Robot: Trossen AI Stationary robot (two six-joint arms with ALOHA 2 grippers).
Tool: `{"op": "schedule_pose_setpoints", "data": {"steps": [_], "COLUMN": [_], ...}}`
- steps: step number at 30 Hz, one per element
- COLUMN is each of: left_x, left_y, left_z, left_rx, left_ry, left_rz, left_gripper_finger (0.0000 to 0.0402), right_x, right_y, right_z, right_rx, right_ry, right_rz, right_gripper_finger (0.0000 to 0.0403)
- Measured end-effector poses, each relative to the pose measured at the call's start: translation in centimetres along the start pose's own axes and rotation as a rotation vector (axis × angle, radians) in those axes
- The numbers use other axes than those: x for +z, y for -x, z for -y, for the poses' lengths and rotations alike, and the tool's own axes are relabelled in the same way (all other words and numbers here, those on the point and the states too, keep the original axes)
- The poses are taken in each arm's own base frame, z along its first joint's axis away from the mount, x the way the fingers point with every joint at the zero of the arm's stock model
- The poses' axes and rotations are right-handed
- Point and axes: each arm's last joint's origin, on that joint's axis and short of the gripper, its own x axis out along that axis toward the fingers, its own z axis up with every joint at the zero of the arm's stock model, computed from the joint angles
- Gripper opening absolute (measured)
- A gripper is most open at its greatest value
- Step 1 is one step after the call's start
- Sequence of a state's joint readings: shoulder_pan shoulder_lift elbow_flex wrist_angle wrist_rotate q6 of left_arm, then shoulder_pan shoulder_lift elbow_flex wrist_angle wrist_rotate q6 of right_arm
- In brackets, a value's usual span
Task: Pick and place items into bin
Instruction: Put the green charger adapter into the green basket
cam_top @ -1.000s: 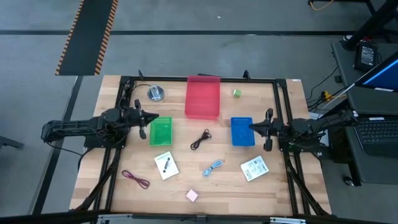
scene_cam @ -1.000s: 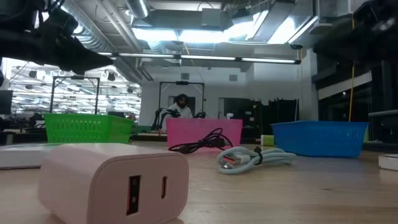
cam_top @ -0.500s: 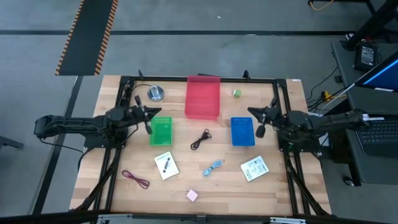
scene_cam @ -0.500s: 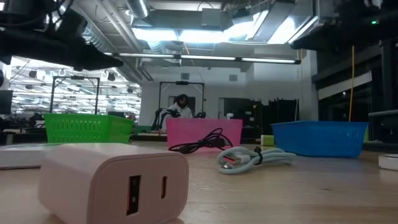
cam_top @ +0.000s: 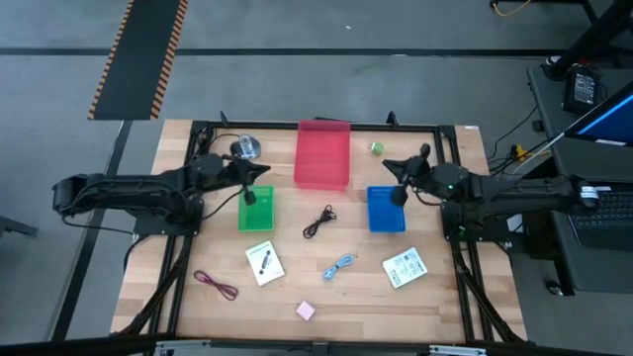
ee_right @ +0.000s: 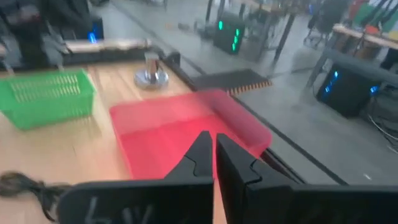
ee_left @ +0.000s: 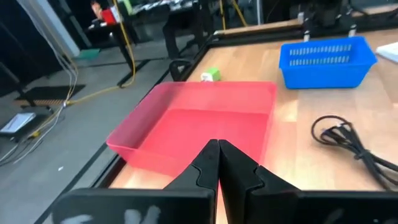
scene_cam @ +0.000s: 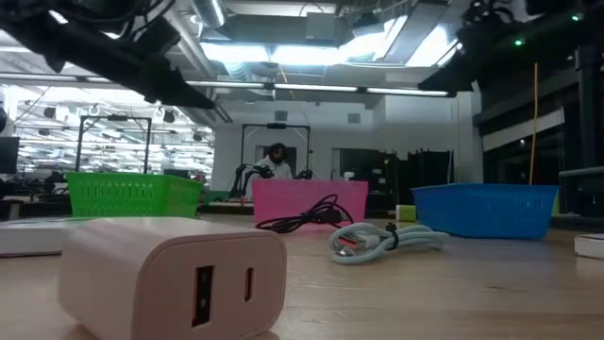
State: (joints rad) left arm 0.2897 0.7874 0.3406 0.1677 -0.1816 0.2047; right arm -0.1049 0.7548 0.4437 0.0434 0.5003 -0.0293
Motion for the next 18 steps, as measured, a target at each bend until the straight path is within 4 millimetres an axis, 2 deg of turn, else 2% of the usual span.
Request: {"op": "schedule_pose_setpoints", "data": {"steps": [4,11,18], "left_x": [0.4,0.6,0.6], "left_y": [-0.4,-0.5,-0.5], "left_z": [-0.5,-1.1,-1.3], "left_rx": [0.012,0.044,0.052], "left_ry": [-0.026,-0.028,-0.031], "left_rz": [-0.058,-0.06,-0.063], "left_gripper_finger": [0.0003,0.0003,0.0003], "right_x": [1.0,2.6,2.8], "right_y": [-1.2,-3.7,-6.5], "right_z": [0.1,0.6,2.4], "right_rx": [-0.028,-0.067,-0.046], "right_ry": [0.043,0.073,0.045], "right_rz": [-0.156,-0.34,-0.512], "right_gripper_finger": [0.0028,0.0097,0.0156]}}
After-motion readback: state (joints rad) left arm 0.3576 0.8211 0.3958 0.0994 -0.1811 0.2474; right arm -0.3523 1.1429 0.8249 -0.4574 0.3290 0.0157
